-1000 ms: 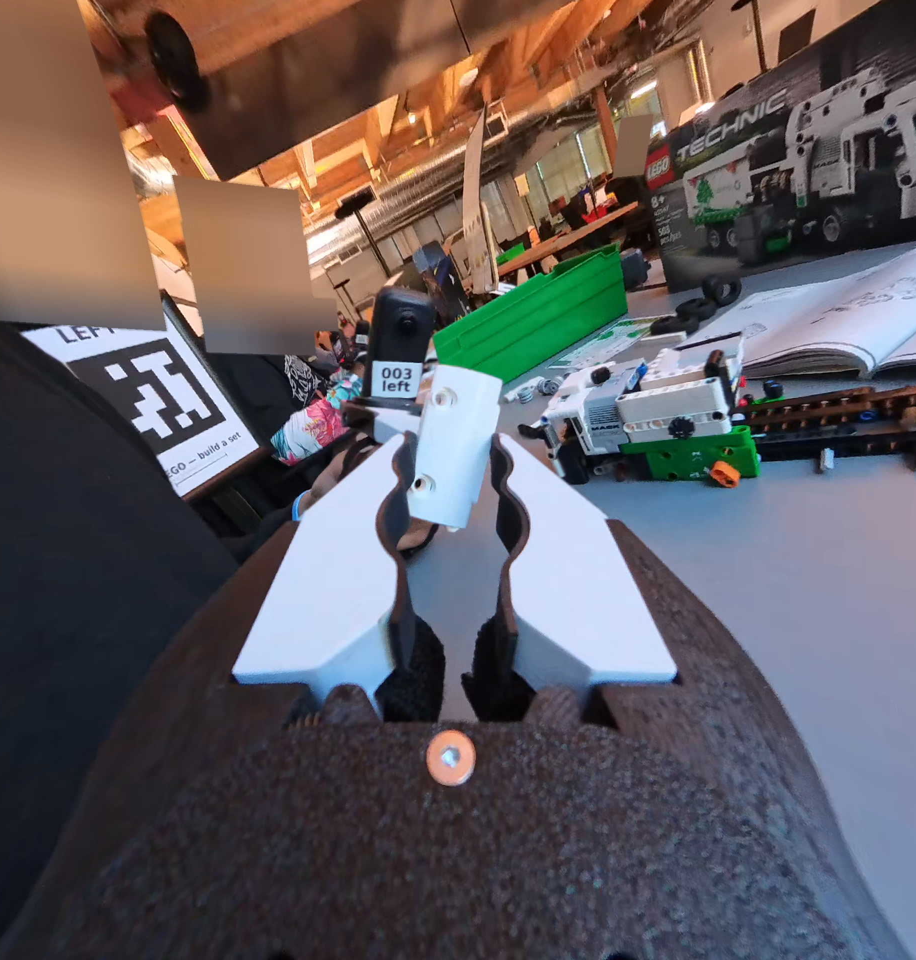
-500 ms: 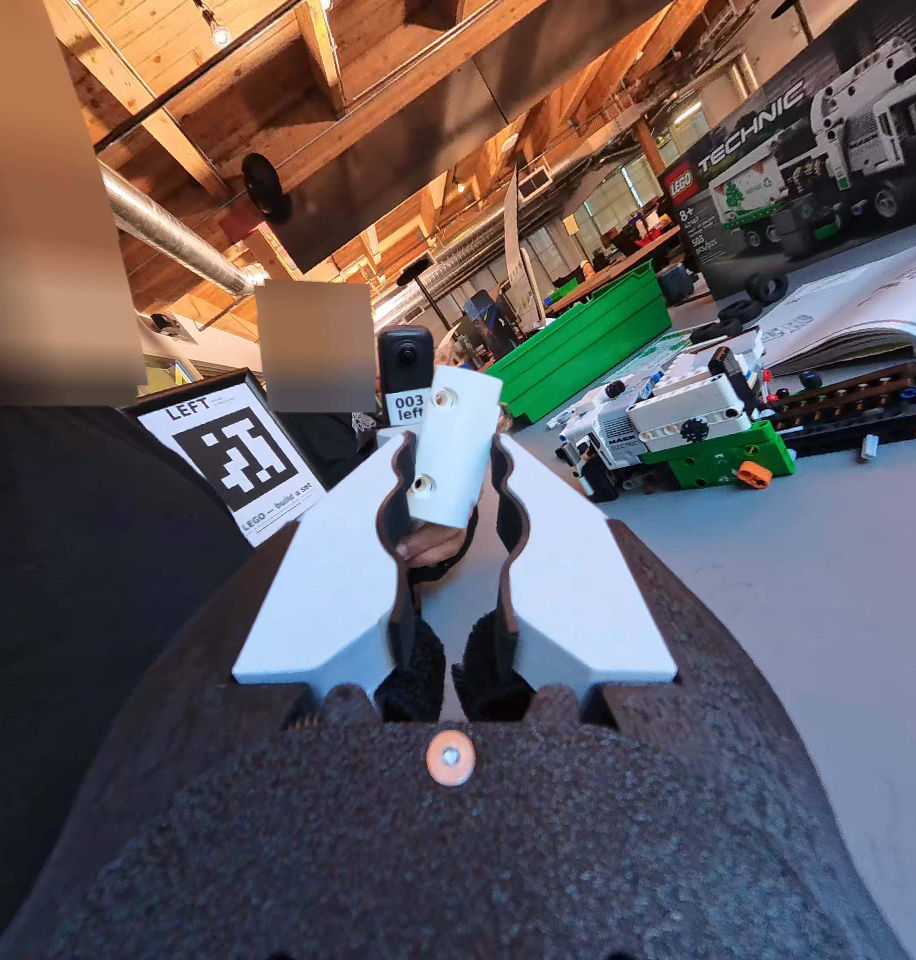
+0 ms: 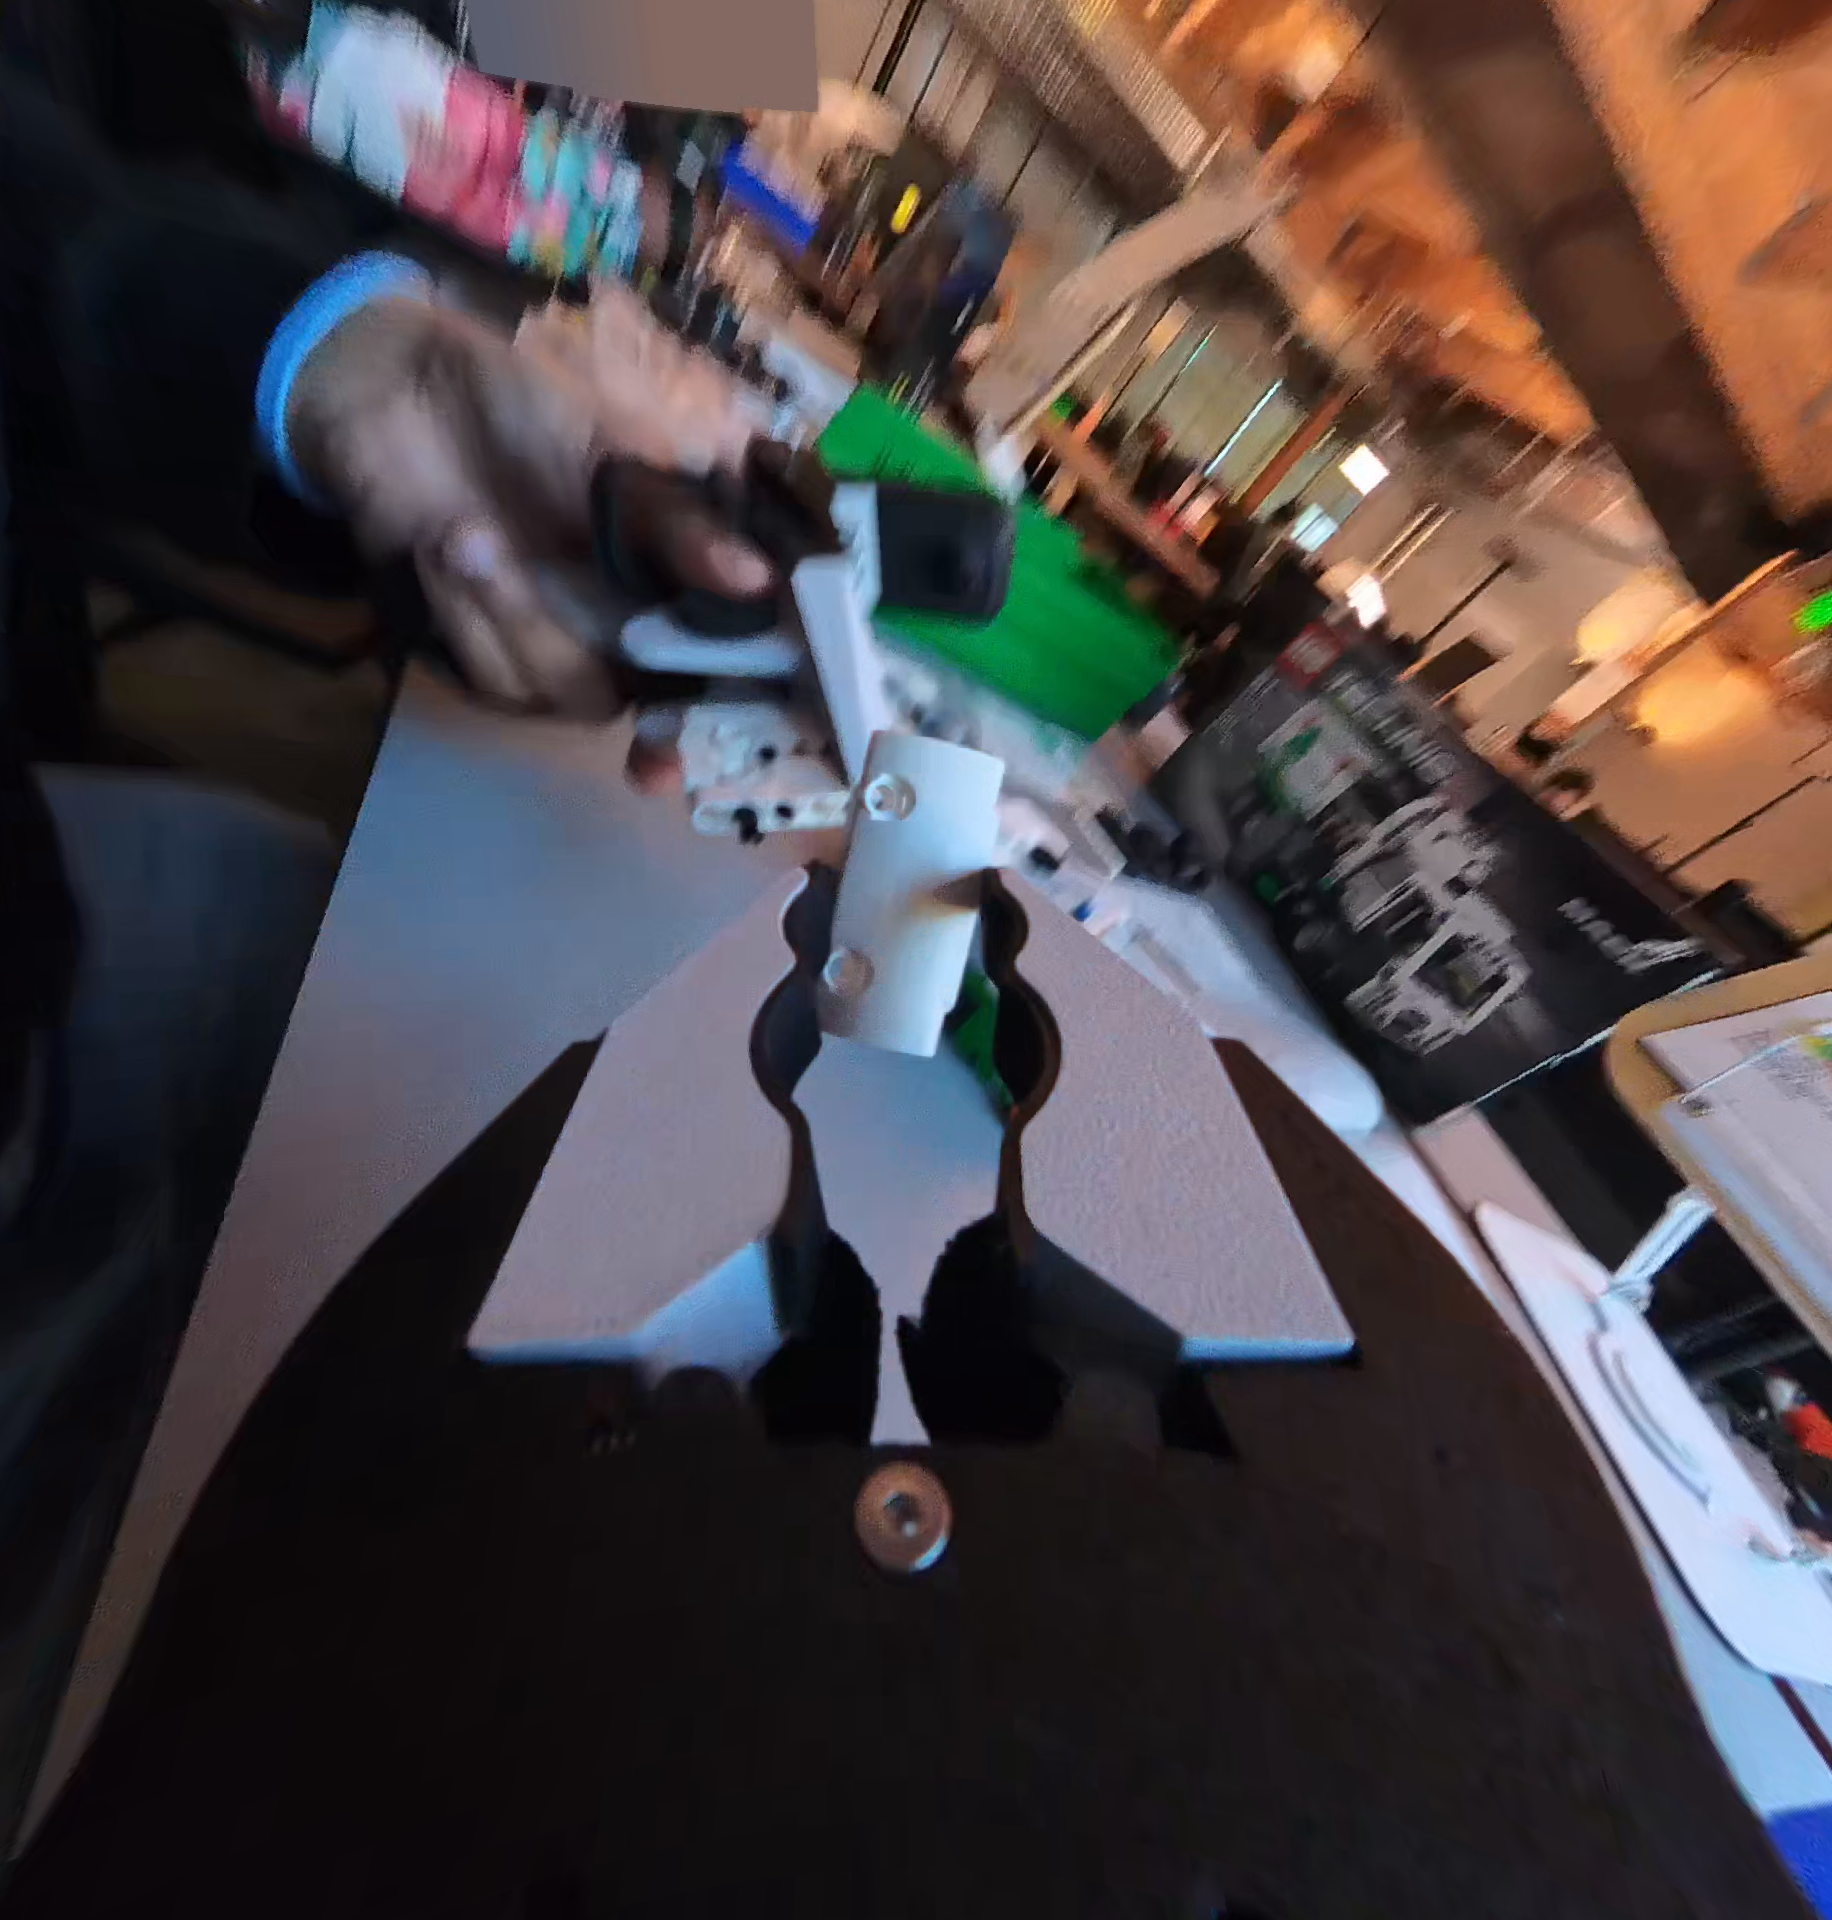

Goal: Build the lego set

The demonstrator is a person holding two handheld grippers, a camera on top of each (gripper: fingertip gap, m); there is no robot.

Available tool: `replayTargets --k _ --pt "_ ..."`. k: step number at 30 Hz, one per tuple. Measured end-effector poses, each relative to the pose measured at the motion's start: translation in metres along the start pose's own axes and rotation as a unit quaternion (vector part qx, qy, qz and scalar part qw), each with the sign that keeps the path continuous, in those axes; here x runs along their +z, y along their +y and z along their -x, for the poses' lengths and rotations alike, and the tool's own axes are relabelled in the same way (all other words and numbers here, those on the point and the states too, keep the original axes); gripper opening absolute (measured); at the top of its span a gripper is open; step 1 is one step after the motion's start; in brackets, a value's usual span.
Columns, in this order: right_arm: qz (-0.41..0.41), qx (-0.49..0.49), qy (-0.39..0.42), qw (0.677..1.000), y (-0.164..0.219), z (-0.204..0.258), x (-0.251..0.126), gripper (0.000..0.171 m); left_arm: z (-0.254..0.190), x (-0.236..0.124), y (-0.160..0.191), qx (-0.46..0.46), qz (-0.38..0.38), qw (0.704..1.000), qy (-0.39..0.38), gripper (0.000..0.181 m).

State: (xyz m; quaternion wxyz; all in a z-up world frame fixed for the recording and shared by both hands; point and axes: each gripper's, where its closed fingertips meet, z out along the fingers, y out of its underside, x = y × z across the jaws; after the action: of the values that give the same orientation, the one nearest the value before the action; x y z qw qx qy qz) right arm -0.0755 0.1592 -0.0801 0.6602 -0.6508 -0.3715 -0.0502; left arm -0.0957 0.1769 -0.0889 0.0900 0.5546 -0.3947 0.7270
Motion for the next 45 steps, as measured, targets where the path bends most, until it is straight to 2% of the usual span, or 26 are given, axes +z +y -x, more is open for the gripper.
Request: replayTargets --k 1,5,9,12,15,20,25,28,30,32,34,37,38,41,45 --pt "0.035 -0.003 -0.029 0.999 0.010 0.008 0.001 0.028 0.006 -0.004 0.002 0.020 0.005 0.999 -0.027 0.006" --pt "0.140 -0.064 -0.123 0.980 0.036 0.034 -0.004 0.028 0.022 -0.018 0.010 0.086 0.033 0.990 -0.111 0.007" --pt "0.255 -0.192 -0.202 0.926 0.066 0.053 -0.007 0.027 0.034 -0.026 0.017 0.145 0.055 0.974 -0.167 0.006" --pt "0.338 -0.125 -0.282 0.889 0.081 0.069 -0.015 0.027 0.028 -0.025 0.028 0.158 0.077 0.972 -0.155 0.007" --pt "0.350 -0.021 -0.351 0.868 0.078 0.076 -0.021 0.028 0.018 -0.023 0.036 0.168 0.080 0.973 -0.133 0.007" --pt "0.342 -0.006 -0.426 0.838 0.088 0.078 -0.030 0.029 0.014 -0.026 0.047 0.171 0.080 0.974 -0.124 0.007" --pt "0.355 0.015 -0.446 0.821 0.088 0.077 -0.033 0.030 0.015 -0.031 0.050 0.168 0.076 0.975 -0.126 0.007" --pt "0.369 0.044 -0.419 0.829 0.084 0.069 -0.034 0.033 0.015 -0.031 0.047 0.173 0.074 0.973 -0.130 0.007" --pt "0.364 0.071 -0.379 0.848 0.075 0.062 -0.037 0.033 0.014 -0.030 0.045 0.177 0.077 0.973 -0.129 0.007" --pt "0.346 0.100 -0.314 0.878 0.062 0.054 -0.038 0.034 0.013 -0.029 0.042 0.183 0.084 0.971 -0.128 0.007" --pt "0.351 0.176 -0.249 0.886 0.048 0.055 -0.044 0.039 0.012 -0.027 0.041 0.191 0.096 0.969 -0.126 0.007" --pt "0.318 0.343 -0.172 0.867 0.028 0.075 -0.042 0.046 0.010 -0.025 0.039 0.207 0.114 0.964 -0.121 0.007" --pt "0.311 0.371 -0.153 0.862 0.027 0.084 -0.041 0.048 0.010 -0.023 0.038 0.210 0.116 0.964 -0.118 0.006" --pt "0.368 0.375 -0.106 0.844 0.046 0.103 -0.047 0.056 0.007 -0.019 0.037 0.201 0.117 0.968 -0.094 0.006" --pt "0.371 0.407 -0.083 0.831 0.052 0.104 -0.043 0.056 0.006 -0.017 0.042 0.192 0.128 0.970 -0.077 0.006"
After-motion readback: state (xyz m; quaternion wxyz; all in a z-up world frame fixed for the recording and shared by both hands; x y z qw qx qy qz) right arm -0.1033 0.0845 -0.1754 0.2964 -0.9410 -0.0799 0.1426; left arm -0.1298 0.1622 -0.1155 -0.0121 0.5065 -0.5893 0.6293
